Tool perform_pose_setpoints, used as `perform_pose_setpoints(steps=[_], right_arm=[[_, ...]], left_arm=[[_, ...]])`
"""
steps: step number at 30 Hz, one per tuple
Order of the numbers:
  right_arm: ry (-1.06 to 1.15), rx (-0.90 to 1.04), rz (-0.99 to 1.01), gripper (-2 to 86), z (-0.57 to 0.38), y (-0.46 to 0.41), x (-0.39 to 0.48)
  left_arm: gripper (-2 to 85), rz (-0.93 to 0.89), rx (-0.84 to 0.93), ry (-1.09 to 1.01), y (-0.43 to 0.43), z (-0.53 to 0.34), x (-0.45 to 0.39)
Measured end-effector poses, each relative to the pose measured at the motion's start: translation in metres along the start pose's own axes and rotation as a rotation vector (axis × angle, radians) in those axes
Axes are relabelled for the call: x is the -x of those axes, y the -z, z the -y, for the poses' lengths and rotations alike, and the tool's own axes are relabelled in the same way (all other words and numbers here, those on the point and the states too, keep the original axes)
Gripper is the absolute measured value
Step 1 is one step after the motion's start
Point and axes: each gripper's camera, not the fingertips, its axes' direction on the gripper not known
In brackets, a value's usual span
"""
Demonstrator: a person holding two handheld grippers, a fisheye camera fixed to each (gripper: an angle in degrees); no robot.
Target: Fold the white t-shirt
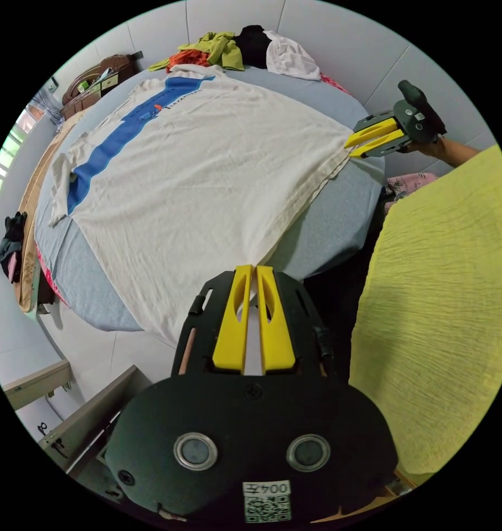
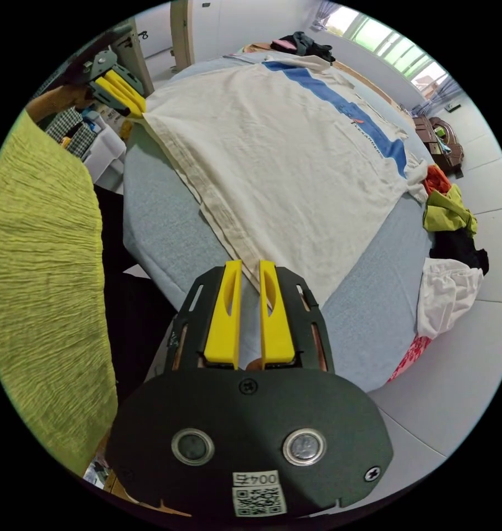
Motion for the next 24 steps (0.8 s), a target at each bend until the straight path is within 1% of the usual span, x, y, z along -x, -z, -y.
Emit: perform_pose_setpoints(steps=[7,14,17,21,24], right_arm=[[0.007,0.010,-0.059,1.4,-0.005,0.004,0.003],[0.005,0.024,-0.040,2.8,-0.007,0.005,-0.004],[0.003,0.024,-0.053,0.8,-0.007,0.006,-0.009],[0.012,0.031,-0.015,-0.4,-0.007,0.012,-0.019],[-0.012,0.023,0.032,-0.7,-0.008,0.020,-0.034]], left_arm=[[1.7,-0.011,-0.004,0.016,-0.001,-0.002,0.011],[1.8,-0.007,0.000,0.008,0.000,-0.001,0.019],[1.9,-0.024,-0.001,0.014,-0.001,-0.002,0.023],[2.2,-0.072,0.001,0.015,-0.003,-0.005,0.027],[2.2,-0.067,-0.004,0.013,-0.004,-0.006,0.028]])
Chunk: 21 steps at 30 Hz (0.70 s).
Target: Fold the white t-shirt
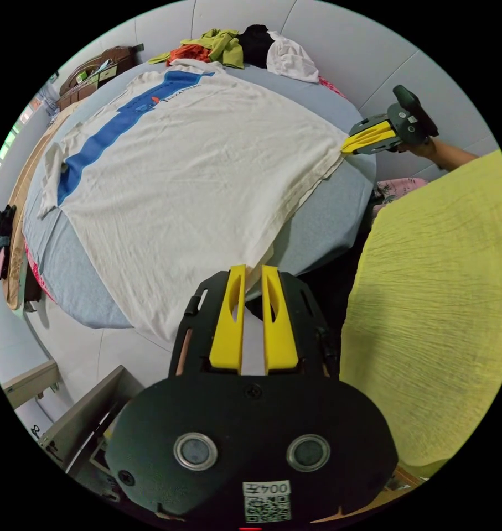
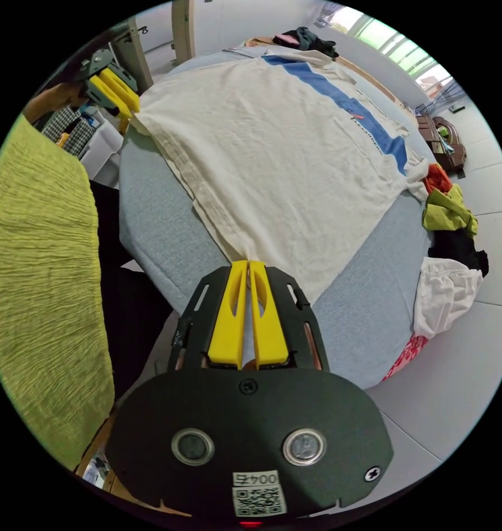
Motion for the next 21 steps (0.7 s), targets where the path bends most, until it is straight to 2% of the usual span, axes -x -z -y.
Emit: perform_pose_setpoints(steps=[6,21], right_arm=[[-0.045,-0.015,0.049,-0.8,-0.002,0.009,-0.025],[-0.088,-0.040,0.085,-0.8,-0.002,0.023,-0.059]], left_arm=[[1.8,0.088,0.023,-0.008,-0.007,0.001,-0.003],[1.6,0.078,0.014,-0.031,-0.012,0.005,-0.016]])
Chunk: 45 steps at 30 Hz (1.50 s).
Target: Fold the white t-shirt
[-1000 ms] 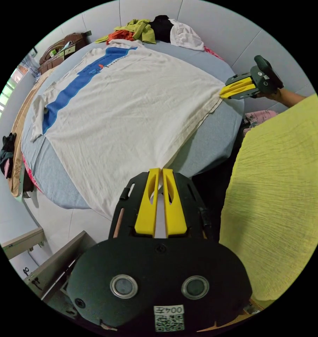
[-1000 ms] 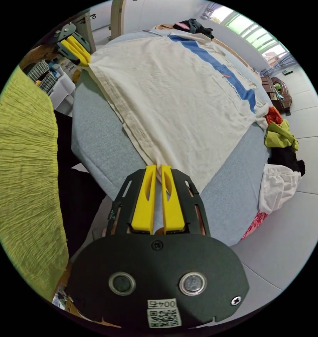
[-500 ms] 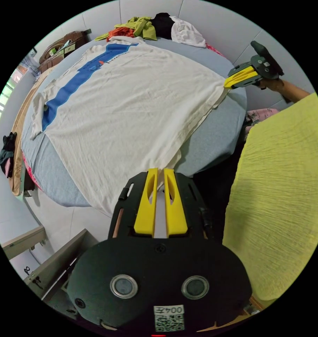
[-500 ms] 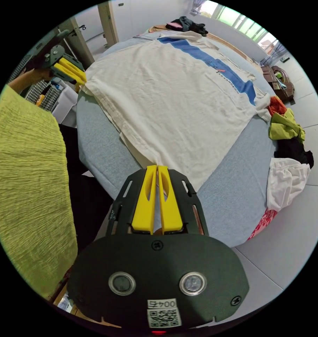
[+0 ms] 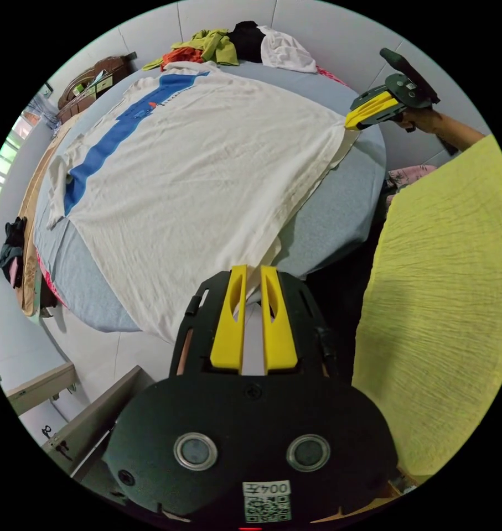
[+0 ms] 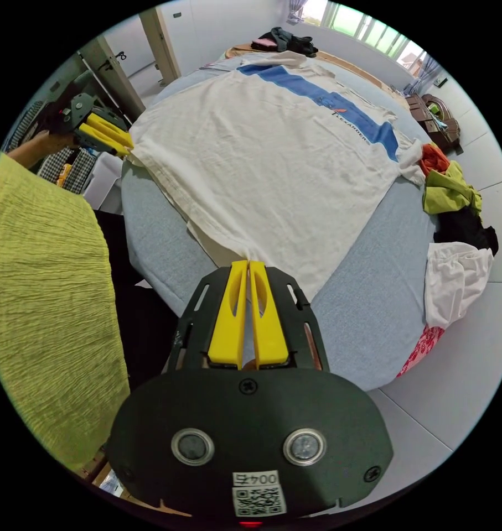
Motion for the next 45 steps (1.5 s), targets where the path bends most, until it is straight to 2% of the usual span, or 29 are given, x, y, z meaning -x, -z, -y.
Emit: perform_pose_setpoints(steps=[11,19,25,30,33,39,45], right_arm=[[-0.008,-0.005,-0.004,-0.8,0.002,0.011,-0.018],[0.072,0.032,0.036,-0.8,-0.009,0.024,-0.020],[-0.003,0.027,0.083,-0.8,-0.025,0.013,-0.032],[-0.018,0.013,0.103,-0.8,-0.025,0.019,-0.037],[-0.003,0.012,0.090,-0.8,-0.024,0.024,-0.038],[-0.010,0.007,0.098,-0.8,-0.033,0.034,-0.051],[-0.011,0.006,0.099,-0.8,-0.047,0.042,-0.064]], left_arm=[[0.5,0.064,-0.016,0.025,0.007,0.004,-0.005],[0.1,-0.034,-0.002,-0.044,0.024,0.000,-0.010],[0.1,-0.061,0.106,-0.034,-0.008,-0.013,-0.019],[0.6,0.005,0.001,0.058,0.005,-0.015,-0.019],[1.7,0.010,-0.043,0.038,0.012,-0.010,-0.025],[4.3,0.050,0.015,-0.059,-0.002,0.003,-0.046],[2.5,0.137,0.029,-0.071,-0.003,0.006,-0.053]])
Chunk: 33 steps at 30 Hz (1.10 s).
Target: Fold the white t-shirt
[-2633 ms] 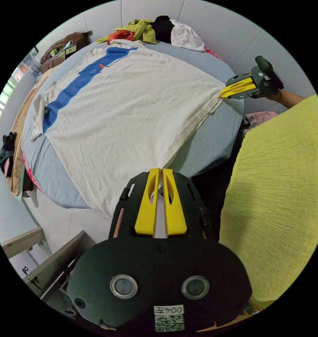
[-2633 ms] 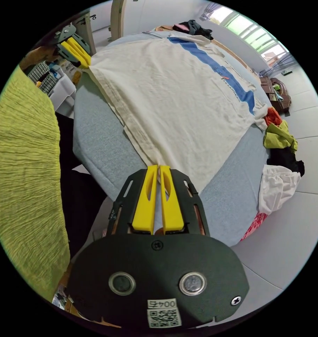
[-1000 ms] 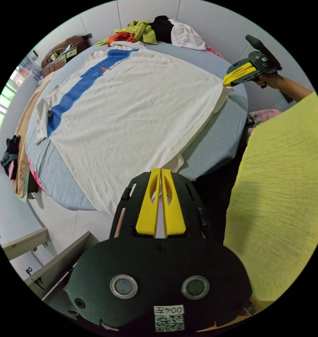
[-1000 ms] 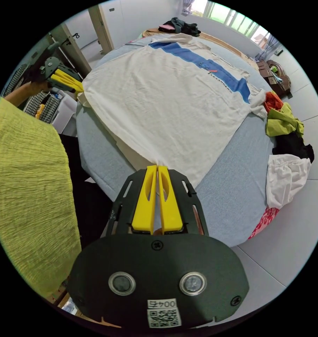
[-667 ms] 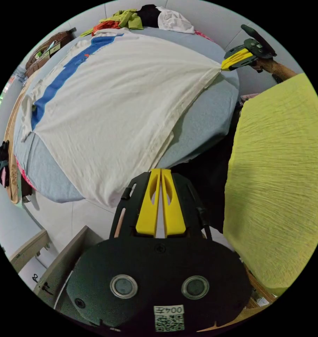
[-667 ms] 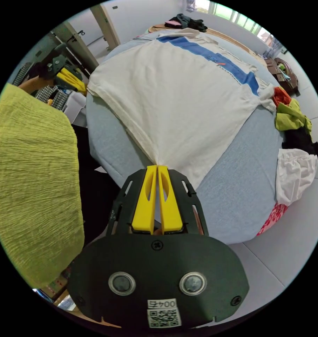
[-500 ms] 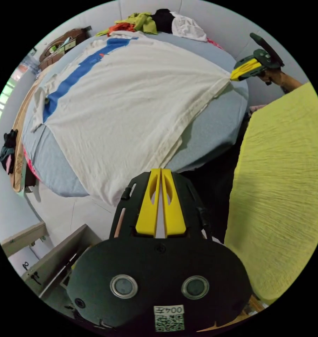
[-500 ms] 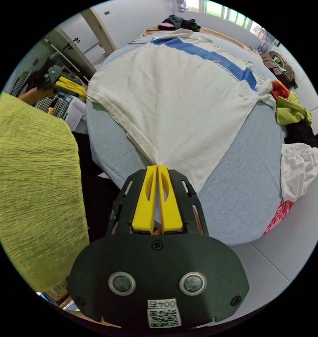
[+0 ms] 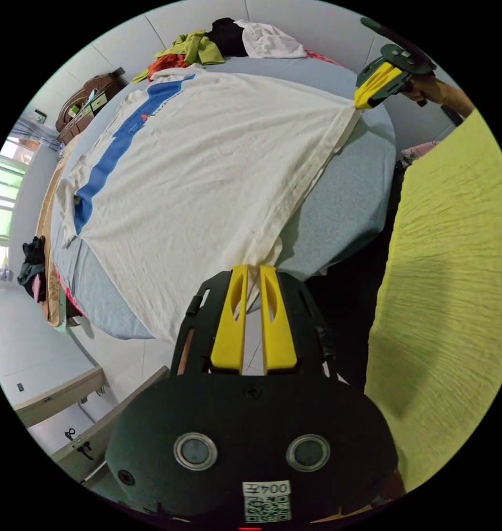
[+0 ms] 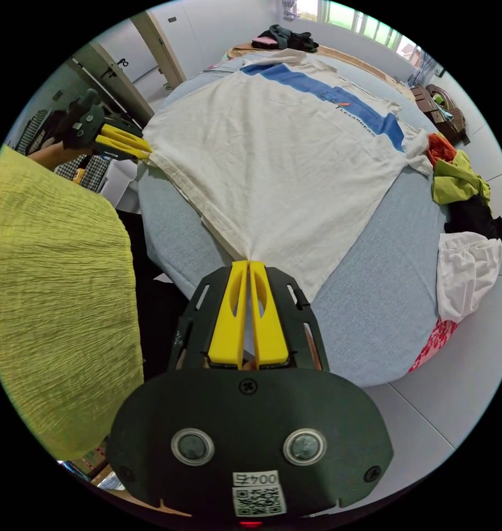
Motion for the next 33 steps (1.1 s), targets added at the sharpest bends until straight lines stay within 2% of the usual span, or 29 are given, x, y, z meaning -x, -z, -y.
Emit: perform_pose_setpoints(steps=[10,14,18,21,24,27,29,33], right_arm=[[-0.010,0.001,0.015,-0.8,-0.034,0.011,-0.032],[0.012,-0.004,0.025,-0.8,-0.060,0.028,-0.044],[-0.018,0.002,0.054,-0.7,-0.082,0.017,-0.063],[-0.118,-0.051,0.100,-0.4,-0.097,0.016,-0.086],[-0.222,-0.101,0.135,0.4,-0.131,0.030,-0.119],[-0.451,-0.175,0.231,3.2,-0.188,0.040,-0.179],[-0.656,-0.249,0.419,7.1,-0.241,0.030,-0.232],[-0.855,-0.371,0.679,9.8,-0.302,0.005,-0.282]], left_arm=[[1.0,-0.030,-0.004,0.010,0.004,-0.011,0.015],[0.7,-0.088,-0.040,0.006,0.034,-0.027,0.031],[0.8,-0.110,0.010,0.033,0.019,-0.047,0.041],[1.2,-0.132,0.039,0.094,0.007,-0.049,0.054],[1.9,-0.148,0.053,0.064,0.011,-0.056,0.062],[2.4,-0.182,0.056,0.066,0.020,-0.072,0.076],[2.6,-0.211,0.026,0.113,0.028,-0.085,0.089],[2.9,-0.340,-0.081,0.306,0.038,-0.121,0.130]])
